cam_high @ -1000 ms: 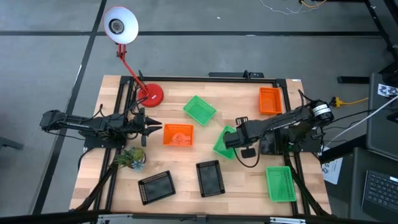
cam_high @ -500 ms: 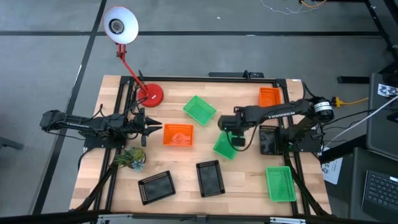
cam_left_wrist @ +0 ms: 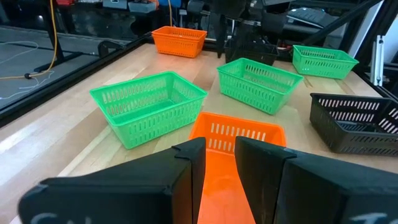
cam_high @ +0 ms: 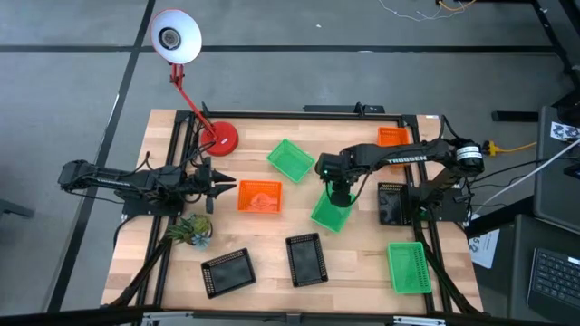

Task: Stack baskets by color
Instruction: Stack the middle green bin on the bottom green bin

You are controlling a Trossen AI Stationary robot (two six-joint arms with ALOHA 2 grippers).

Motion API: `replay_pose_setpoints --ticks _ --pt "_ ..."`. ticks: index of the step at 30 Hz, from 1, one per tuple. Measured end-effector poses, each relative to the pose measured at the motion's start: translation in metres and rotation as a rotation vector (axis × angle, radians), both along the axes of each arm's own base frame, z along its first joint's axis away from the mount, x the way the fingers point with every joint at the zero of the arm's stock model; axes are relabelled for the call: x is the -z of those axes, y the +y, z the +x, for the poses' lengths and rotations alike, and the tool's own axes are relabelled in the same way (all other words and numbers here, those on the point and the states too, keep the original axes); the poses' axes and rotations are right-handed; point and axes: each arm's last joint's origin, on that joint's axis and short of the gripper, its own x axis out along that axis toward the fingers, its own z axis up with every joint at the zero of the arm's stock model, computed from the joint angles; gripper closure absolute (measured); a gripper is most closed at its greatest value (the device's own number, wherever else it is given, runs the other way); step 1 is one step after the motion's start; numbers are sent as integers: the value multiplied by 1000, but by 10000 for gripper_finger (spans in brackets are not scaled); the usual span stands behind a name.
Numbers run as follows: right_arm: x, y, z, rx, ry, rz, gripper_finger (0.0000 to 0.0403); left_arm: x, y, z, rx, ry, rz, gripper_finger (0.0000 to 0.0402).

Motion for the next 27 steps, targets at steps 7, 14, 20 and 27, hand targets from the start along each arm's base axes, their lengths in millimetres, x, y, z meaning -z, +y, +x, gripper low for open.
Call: replay_pose_setpoints --ticks 7,14,20,27 --pt "2 0 1 11 7 14 299 0 0 0 0 2 0 321" --pt "23 1 -7 33 19 20 299 0 0 0 0 2 0 321" --pt "40 3 -15 72 24 56 301 0 0 0 0 2 0 321" --pt "47 17 -22 5 76 60 391 0 0 0 0 2 0 321"
